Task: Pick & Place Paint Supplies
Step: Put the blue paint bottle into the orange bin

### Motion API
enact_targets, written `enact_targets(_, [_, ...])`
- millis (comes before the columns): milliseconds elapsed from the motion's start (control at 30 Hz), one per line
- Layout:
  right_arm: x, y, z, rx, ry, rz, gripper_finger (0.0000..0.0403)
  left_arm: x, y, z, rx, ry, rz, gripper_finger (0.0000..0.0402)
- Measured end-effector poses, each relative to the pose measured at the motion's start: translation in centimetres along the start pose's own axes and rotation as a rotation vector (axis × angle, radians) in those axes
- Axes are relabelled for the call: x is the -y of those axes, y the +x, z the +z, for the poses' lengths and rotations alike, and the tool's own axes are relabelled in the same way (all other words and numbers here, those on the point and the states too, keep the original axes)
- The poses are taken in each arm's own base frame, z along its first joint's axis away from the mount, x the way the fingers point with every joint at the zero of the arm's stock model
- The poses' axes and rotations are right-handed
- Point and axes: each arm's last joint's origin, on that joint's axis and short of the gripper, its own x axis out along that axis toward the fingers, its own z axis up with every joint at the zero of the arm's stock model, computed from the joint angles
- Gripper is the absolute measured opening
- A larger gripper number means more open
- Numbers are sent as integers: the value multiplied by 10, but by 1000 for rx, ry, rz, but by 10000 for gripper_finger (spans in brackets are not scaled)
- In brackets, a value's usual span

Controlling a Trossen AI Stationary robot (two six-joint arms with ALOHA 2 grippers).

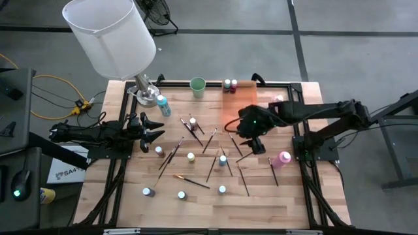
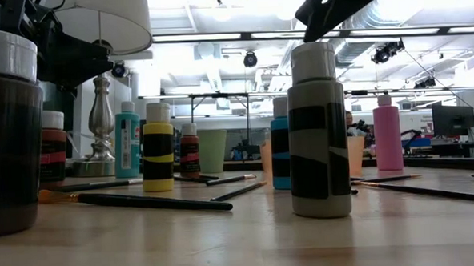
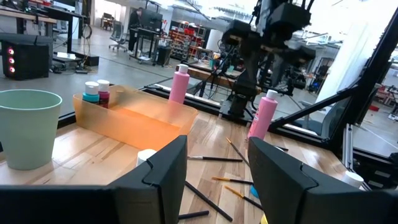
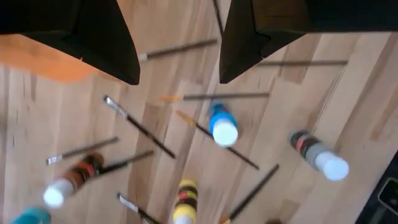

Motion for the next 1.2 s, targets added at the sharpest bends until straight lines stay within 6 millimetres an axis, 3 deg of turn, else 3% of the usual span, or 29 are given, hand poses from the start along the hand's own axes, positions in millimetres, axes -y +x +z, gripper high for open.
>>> enact_targets(567, [-23, 95, -2, 49, -28, 54, 215, 0, 0, 0, 0, 0, 0, 168])
enact_targets(767, [-30, 113, -4, 21, 15, 74, 215, 0, 0, 0, 0, 0, 0, 168])
enact_targets(1200, [-31, 132, -8, -9, 35, 78, 215, 0, 0, 0, 0, 0, 0, 168])
